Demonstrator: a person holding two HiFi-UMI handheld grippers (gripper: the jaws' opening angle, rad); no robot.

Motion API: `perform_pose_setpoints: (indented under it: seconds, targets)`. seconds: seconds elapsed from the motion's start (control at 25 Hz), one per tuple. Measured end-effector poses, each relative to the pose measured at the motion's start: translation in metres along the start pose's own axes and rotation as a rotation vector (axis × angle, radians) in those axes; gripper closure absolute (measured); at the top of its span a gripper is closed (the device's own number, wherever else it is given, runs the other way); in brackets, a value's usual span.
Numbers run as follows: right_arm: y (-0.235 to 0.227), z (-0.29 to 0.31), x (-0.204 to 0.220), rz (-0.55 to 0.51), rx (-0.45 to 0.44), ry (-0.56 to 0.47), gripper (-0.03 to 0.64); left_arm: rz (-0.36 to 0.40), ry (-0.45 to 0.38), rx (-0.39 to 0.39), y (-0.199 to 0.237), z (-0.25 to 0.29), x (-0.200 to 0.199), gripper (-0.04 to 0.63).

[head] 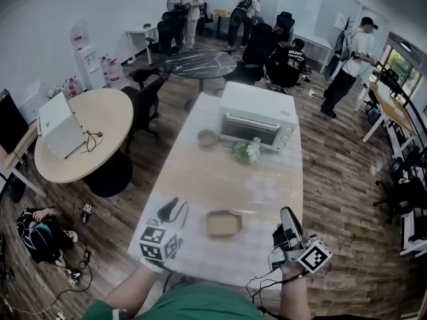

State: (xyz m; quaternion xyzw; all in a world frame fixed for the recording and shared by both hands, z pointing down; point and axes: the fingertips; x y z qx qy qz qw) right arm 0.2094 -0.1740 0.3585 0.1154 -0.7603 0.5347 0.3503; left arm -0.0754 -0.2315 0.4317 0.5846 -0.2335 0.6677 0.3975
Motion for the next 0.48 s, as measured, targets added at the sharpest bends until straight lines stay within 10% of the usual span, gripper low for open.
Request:
perform_pose_setpoints:
  seconds: [0.48]
  targets:
    - [-0.0028, -0.0012, 0.0024, -0.008, -0.005, 0.006, 0.574, 0.000, 0.001, -0.007, 0.0003, -0.0006, 0.0046, 0.471]
Point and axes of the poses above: the fingertips, and each gripper's own axes: z forward along the fingers, y to its left, x out of its underside, and after that the axes turned 5 degrees about x, right-handed
